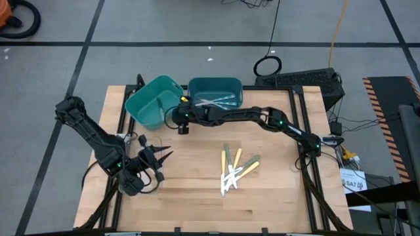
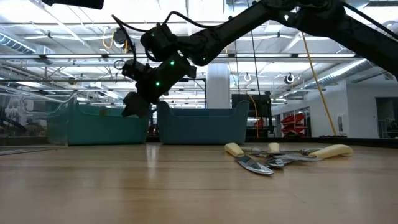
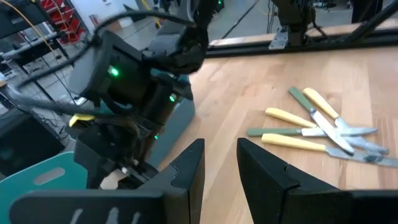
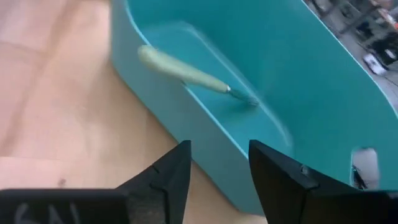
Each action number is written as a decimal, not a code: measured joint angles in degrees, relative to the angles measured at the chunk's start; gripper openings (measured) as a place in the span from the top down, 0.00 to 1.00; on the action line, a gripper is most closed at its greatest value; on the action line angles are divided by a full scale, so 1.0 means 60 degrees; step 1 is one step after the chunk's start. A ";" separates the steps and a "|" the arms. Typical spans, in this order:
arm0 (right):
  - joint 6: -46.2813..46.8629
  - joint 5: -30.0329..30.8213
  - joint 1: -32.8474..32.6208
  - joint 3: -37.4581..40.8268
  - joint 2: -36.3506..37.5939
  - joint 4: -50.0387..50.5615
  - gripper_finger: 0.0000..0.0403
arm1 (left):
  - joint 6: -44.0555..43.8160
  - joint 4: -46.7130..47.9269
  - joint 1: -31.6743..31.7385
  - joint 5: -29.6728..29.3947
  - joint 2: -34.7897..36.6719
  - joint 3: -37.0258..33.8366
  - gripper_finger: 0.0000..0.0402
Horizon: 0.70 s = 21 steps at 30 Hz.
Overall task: Sort silverware by color (type)
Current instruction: Put the bottom green table knife into the green bin
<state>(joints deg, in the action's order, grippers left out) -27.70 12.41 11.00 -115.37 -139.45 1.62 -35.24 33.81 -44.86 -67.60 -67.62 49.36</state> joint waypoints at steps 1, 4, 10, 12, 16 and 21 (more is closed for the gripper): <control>-0.0011 -0.0206 0.0000 0.0000 0.0010 -0.0017 0.61 | -0.0015 0.0008 -0.0004 0.0015 -0.0067 0.0000 0.75; 0.0021 -0.0748 -0.0026 0.0000 0.0024 -0.0039 0.62 | -0.0123 0.0088 -0.0004 0.0015 -0.0294 0.0000 0.75; 0.0052 -0.1508 -0.0301 0.0004 0.0021 -0.0300 0.62 | -0.0287 0.0106 0.0012 0.0011 -0.0451 0.0000 0.75; -0.0133 -0.1493 -0.0418 0.0004 0.0021 -0.0376 0.62 | -0.0351 0.0105 0.0025 0.0011 -0.0451 0.0000 0.75; -0.0539 -0.0830 -0.0719 0.0033 0.0426 0.0336 0.62 | -0.0470 0.0094 0.0025 -0.0011 -0.0451 0.0000 0.75; -0.0521 -0.1817 -0.0846 -0.0025 0.0908 -0.0494 0.62 | -0.0340 0.0079 0.0025 -0.0654 -0.0417 0.0000 0.75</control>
<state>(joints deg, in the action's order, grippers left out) -30.82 1.50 5.93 -115.52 -134.00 -1.35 -37.28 34.29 -44.71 -71.52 -70.12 49.36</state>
